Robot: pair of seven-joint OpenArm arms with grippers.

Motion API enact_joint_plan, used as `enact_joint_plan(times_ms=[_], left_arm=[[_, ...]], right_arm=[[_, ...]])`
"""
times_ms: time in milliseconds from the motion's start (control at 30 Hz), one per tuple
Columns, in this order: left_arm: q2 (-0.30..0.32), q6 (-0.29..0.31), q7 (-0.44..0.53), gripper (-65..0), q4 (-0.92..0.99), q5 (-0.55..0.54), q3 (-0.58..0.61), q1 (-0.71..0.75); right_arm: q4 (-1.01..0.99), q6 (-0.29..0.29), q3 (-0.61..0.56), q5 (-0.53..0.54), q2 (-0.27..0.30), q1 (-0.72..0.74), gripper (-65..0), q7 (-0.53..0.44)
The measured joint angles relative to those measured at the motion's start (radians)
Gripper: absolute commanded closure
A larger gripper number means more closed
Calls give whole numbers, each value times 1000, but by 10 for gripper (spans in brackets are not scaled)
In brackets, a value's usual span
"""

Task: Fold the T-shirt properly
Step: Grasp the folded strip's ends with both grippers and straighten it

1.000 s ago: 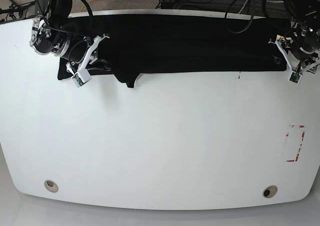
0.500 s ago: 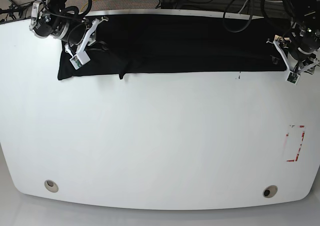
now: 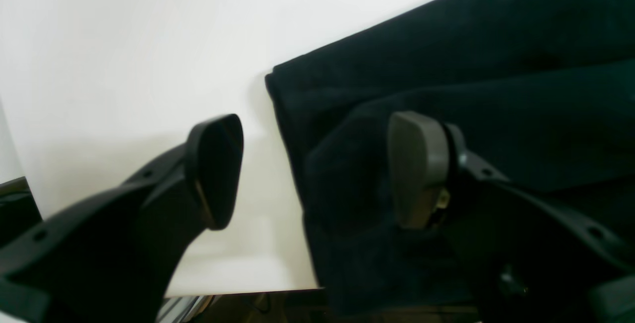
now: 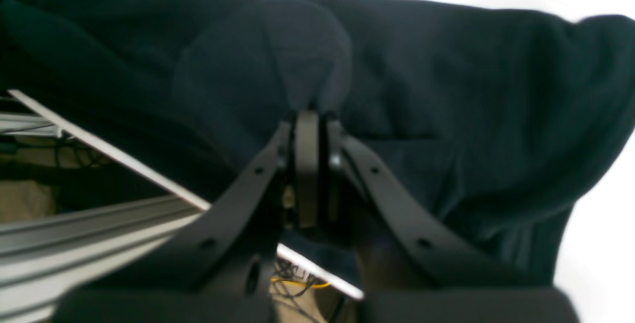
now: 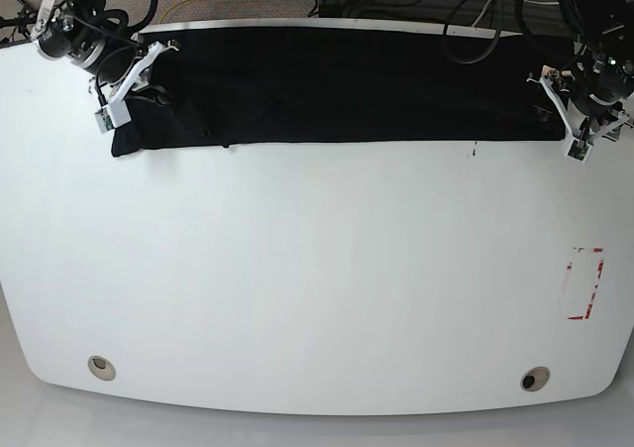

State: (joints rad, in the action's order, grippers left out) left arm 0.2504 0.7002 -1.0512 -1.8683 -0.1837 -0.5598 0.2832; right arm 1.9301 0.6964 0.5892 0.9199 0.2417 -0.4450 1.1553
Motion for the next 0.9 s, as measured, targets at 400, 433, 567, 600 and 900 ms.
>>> enact_joint_plan(times_ms=[400, 433, 567, 600, 900], left_arm=[[0, 0, 0, -421, 1, 3, 24, 0], [0, 0, 0, -421, 2, 0, 32, 0], [0, 0, 0, -421, 2, -1, 44, 0], [0, 0, 0, -421, 1, -1, 44, 0], [2, 0, -5, -421, -70, -6, 43, 33]], right_arm=[[-31, -1, 20, -101, -9, 15, -282, -10], [-31, 0, 21, -117, -12, 16, -301, -10], [-31, 0, 95, -208, -63, 26, -315, -35], [-31, 1, 134, -235, -76, 30, -317, -51], [66, -3, 225, -264, -105, 45, -314, -51]])
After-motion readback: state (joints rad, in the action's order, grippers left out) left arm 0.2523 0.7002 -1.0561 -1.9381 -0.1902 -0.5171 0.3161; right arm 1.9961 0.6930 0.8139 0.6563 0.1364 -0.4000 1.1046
